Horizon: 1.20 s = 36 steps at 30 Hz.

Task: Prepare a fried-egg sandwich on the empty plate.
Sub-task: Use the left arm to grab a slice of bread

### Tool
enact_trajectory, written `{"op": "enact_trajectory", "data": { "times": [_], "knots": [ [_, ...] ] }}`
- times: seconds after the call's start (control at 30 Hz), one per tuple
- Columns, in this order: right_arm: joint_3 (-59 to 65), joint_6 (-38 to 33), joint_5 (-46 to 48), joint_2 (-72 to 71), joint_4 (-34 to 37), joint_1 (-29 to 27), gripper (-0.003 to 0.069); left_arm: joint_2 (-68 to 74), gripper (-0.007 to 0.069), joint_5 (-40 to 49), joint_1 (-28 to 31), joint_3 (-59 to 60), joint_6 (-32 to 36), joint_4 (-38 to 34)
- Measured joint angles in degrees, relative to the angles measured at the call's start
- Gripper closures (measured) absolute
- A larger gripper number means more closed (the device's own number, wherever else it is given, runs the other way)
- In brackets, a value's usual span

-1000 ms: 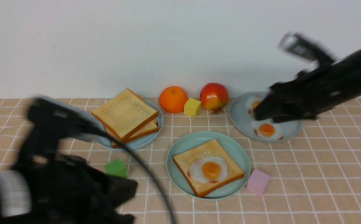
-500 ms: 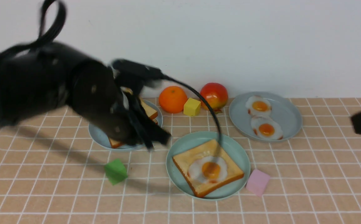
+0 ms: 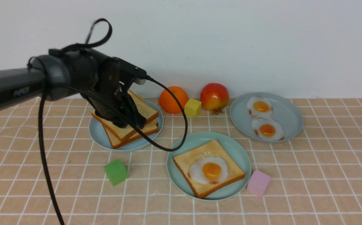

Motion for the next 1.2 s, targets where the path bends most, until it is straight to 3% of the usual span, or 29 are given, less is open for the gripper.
{"op": "enact_trajectory", "data": {
  "times": [0.1, 0.23, 0.7, 0.93, 1.2],
  "knots": [
    [0.0, 0.0, 0.0, -0.1, 0.0, 0.0, 0.0641, 1.3, 0.0232, -1.7, 0.0, -0.2, 0.1, 0.0],
    [0.0, 0.0, -0.2, -0.1, 0.0, 0.0, 0.0637, 2.5, 0.0191, -3.2, 0.0, -0.5, 0.1, 0.2],
    [0.0, 0.0, 0.4, -0.1, 0.0, 0.0, 0.0627, -1.0, 0.0203, -0.9, 0.0, -0.9, 0.1, -2.8],
    [0.0, 0.0, 0.4, -0.2, 0.0, 0.0, 0.0627, -3.4, 0.0204, 3.0, -2.0, -0.8, 6.6, -5.9],
    [0.0, 0.0, 0.7, -0.2, 0.0, 0.0, 0.0622, 2.4, 0.0204, 0.1, -2.3, -0.8, 7.6, 0.3]
  ]
}}
